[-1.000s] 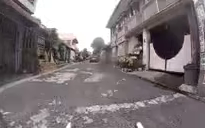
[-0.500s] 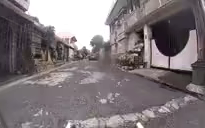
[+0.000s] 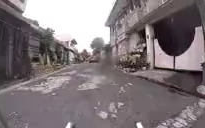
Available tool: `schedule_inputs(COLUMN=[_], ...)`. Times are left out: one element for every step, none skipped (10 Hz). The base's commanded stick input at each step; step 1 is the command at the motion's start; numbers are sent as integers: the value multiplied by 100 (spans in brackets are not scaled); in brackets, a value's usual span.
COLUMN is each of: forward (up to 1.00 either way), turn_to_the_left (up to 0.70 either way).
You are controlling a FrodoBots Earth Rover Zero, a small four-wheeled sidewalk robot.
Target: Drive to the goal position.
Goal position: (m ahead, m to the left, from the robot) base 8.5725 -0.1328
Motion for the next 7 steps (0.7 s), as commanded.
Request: schedule_inputs(forward=[70,70,70,70,70,70,70], turn_to_the_left=[0,0,0,0,0,0,0])
